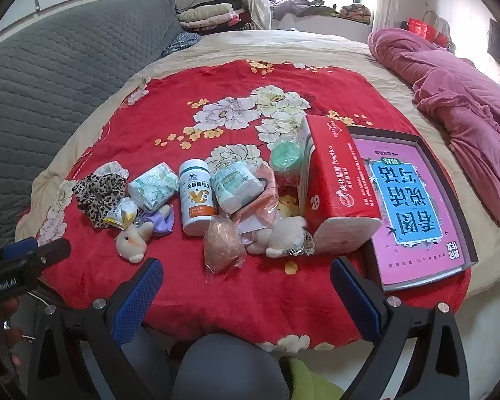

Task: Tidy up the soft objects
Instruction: 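Grasp the leopard-print scrunchie with the left tool while the right tool grasps the light-blue tissue pack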

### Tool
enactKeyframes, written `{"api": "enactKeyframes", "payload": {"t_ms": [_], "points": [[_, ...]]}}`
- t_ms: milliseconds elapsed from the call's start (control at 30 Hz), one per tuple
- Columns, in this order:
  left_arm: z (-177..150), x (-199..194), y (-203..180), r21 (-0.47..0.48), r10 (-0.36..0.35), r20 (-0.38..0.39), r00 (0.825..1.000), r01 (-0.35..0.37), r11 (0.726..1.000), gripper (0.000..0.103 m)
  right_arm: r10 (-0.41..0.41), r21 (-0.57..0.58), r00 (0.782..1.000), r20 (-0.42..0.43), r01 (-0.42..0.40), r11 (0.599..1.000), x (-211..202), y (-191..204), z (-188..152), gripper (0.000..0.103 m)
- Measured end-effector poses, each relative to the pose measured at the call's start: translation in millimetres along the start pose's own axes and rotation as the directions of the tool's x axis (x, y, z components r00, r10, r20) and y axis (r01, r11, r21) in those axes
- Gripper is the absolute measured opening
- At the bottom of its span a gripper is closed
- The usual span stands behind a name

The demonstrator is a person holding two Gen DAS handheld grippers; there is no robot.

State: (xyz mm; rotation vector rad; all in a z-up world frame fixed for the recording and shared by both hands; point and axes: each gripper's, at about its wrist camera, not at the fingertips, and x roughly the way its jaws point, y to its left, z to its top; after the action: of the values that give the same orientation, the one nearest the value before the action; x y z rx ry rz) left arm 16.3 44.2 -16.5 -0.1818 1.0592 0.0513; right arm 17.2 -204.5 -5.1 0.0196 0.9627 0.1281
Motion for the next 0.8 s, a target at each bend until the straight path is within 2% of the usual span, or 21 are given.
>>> {"api": "enactKeyframes", "payload": {"t_ms": [333, 567, 600, 700, 767, 800], "points": [[35, 31, 39, -0.046, 0.019, -0.009, 1.0, -0.019, 0.999, 0.093, 0.0, -0.047, 1.0, -0.012, 0.0, 0.999, 22, 14, 11, 0.101], [65, 69, 60, -0.108, 0.0, -0.039, 0.999, -0.004, 0.994, 0.093, -0.004, -0.041, 1.0, -0.026, 0.003, 0.999, 42, 16, 26, 0.101], [67, 73, 62, -0.112, 0.0, -0.039, 0.999, -0.004, 0.994, 0.09, -0.004, -0.039, 1.0, -0.027, 0.003, 0.999, 45, 15, 28, 0.101], [74, 83, 66, -0.12, 0.008, -0.039, 0.999, -0.013, 0.993, 0.066, -0.006, -0.029, 0.999, -0.037, 0.005, 1.0, 52, 14, 34, 0.101], [76, 93, 70, -0.134, 0.0, -0.06, 0.998, -0.008, 0.991, 0.061, -0.006, -0.023, 0.999, -0.042, 0.005, 1.0, 57, 14, 37, 0.101], [77, 98, 71, -0.139, -0.006, -0.07, 0.998, -0.004, 0.99, 0.055, -0.007, -0.023, 0.999, -0.041, 0.006, 1.0, 59, 14, 39, 0.101]]}}
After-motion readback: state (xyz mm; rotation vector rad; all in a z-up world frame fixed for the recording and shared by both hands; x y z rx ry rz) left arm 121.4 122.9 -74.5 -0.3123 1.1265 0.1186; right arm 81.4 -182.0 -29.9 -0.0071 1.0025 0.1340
